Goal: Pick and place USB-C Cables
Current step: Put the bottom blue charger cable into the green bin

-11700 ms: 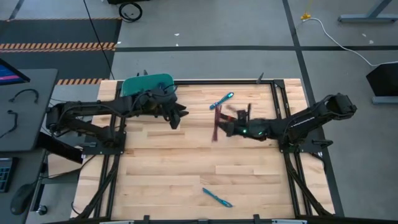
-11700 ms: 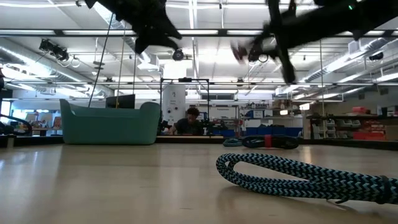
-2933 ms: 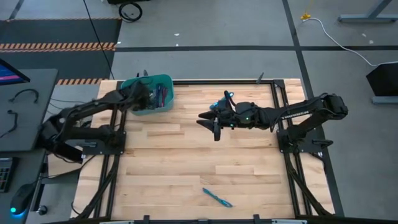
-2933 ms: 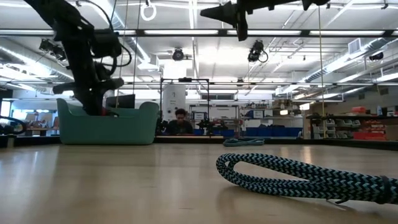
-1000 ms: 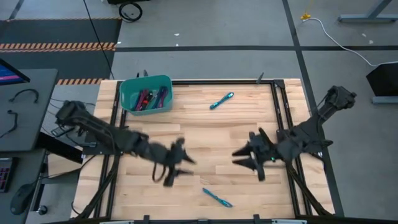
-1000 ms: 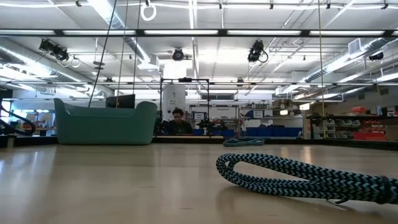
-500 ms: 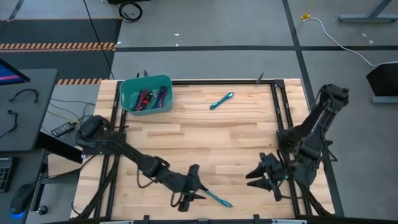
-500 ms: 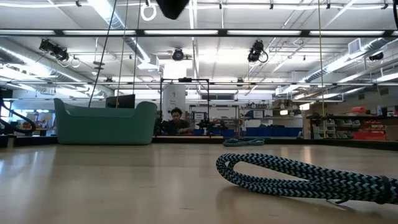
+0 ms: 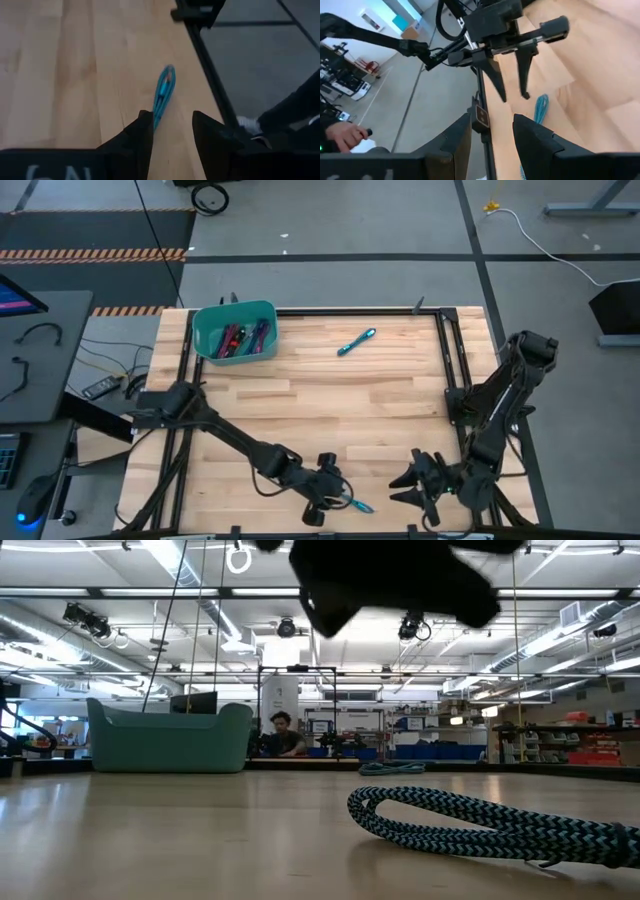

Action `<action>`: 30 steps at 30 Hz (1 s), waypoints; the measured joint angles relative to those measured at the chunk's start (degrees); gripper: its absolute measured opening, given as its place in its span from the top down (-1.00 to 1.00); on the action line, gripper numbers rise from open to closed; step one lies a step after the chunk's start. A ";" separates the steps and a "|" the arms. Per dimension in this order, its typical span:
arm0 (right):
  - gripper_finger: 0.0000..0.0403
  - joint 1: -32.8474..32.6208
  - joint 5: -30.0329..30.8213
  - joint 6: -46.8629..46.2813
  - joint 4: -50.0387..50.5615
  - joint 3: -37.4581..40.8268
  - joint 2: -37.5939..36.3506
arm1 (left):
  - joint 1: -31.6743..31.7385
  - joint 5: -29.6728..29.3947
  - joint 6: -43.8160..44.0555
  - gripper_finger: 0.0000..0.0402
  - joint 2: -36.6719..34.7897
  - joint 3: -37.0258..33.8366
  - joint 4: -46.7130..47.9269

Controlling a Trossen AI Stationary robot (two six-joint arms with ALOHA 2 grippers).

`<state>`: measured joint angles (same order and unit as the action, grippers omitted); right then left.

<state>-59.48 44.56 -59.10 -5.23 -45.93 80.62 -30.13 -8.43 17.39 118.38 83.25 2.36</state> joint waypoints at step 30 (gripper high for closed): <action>0.26 1.08 -0.69 -1.83 -5.21 -0.02 4.66 | 2.12 3.81 -2.72 0.57 7.11 0.43 5.66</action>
<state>-58.40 43.88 -60.93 -10.44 -45.95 85.27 -28.01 -4.62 14.68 125.48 83.68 8.02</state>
